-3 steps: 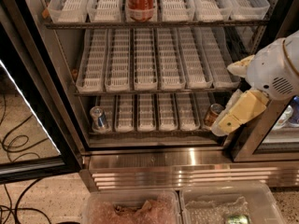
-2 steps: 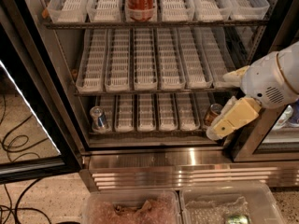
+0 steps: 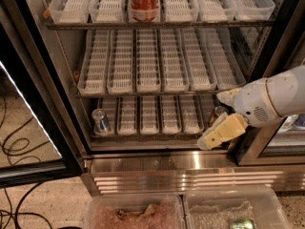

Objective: Pick redbull can from bottom shelf of fridge

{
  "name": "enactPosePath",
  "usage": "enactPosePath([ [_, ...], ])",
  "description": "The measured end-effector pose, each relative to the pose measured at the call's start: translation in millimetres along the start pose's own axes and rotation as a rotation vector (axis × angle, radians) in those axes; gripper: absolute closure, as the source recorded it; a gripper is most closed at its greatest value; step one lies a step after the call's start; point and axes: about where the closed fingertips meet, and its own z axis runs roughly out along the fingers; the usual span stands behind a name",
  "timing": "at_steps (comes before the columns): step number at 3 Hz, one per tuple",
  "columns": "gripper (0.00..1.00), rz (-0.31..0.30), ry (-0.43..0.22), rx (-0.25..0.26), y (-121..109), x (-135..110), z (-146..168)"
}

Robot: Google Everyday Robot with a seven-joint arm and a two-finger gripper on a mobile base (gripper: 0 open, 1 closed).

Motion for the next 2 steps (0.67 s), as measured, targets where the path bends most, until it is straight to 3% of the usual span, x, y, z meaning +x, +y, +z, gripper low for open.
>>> enactPosePath([
  [1,0.00,0.018,-0.018,-0.013,-2.9,9.3,6.5],
  [2,0.00,0.132,-0.039,0.001,-8.8,46.4,31.8],
])
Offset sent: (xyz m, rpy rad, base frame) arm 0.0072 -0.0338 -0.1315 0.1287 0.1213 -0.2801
